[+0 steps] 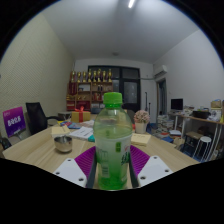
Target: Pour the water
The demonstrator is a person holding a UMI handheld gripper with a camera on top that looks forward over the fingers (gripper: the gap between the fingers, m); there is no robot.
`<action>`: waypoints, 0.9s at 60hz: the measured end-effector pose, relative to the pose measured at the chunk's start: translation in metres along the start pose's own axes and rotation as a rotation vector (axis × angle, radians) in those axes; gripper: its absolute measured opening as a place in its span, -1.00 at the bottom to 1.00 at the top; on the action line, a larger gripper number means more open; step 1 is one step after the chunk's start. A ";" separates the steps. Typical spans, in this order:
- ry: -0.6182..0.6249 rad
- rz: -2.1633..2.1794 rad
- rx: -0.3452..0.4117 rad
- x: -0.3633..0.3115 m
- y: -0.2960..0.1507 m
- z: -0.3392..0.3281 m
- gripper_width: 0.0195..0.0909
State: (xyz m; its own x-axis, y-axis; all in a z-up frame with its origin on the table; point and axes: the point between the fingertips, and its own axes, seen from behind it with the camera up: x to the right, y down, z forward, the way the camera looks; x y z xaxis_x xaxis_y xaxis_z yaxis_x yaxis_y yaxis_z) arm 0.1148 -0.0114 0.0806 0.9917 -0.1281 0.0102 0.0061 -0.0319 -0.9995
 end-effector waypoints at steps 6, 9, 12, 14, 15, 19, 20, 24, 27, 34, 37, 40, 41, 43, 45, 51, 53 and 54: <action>-0.006 -0.010 -0.020 0.000 0.001 0.000 -0.17; -0.012 -0.037 -0.024 -0.003 0.000 0.003 -0.29; -0.007 -0.086 -0.016 -0.003 -0.004 0.003 -0.38; -0.002 -0.131 -0.003 -0.003 -0.011 0.004 -0.36; -0.002 -0.159 0.003 -0.003 -0.015 0.006 -0.49; 0.016 -0.296 0.022 -0.004 -0.032 0.019 -0.51; 0.015 -0.342 0.024 -0.006 -0.037 0.022 -0.50; 0.023 -0.547 0.031 -0.006 -0.063 0.034 -0.51; 0.039 -0.718 0.047 -0.012 -0.081 0.051 -0.51; 0.061 -1.263 0.080 -0.052 -0.097 0.093 -0.50; 0.061 -1.496 0.087 -0.059 -0.102 0.107 -0.50; 0.066 -1.670 0.096 -0.069 -0.103 0.112 -0.51; 0.067 -1.720 0.096 -0.072 -0.102 0.115 -0.50; 0.073 -1.814 0.094 -0.076 -0.099 0.122 -0.50; 0.077 -1.904 0.097 -0.076 -0.104 0.122 -0.50; 0.110 -2.166 0.131 -0.090 -0.103 0.137 -0.50; 0.105 -2.230 0.139 -0.090 -0.107 0.128 -0.50; 0.100 -2.253 0.141 -0.094 -0.109 0.135 -0.51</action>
State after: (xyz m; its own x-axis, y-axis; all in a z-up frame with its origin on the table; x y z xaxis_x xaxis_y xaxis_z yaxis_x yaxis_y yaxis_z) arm 0.0383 0.1382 0.1842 -0.6462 -0.0298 0.7626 0.7609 -0.1025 0.6407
